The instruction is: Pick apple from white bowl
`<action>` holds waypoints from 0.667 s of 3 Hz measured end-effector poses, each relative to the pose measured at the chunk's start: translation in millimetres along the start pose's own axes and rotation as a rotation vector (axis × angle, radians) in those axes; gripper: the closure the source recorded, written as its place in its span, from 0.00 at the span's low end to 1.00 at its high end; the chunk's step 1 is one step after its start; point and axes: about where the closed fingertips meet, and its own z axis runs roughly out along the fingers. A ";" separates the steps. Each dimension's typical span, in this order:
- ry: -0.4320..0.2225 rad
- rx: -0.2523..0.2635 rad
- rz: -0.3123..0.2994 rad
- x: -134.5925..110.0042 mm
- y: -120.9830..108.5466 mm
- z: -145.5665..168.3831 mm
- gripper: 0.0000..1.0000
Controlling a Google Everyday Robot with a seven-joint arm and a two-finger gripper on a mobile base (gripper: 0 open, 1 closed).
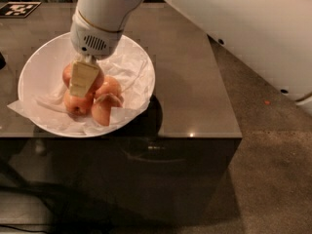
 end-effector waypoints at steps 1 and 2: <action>0.040 0.049 0.023 -7.2 -14.8 -36.4 1.00; 0.044 0.091 0.026 -13.4 -27.9 -73.7 1.00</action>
Offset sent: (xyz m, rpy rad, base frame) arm 0.0333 -0.0405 0.1184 -0.0344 -0.1045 -0.1036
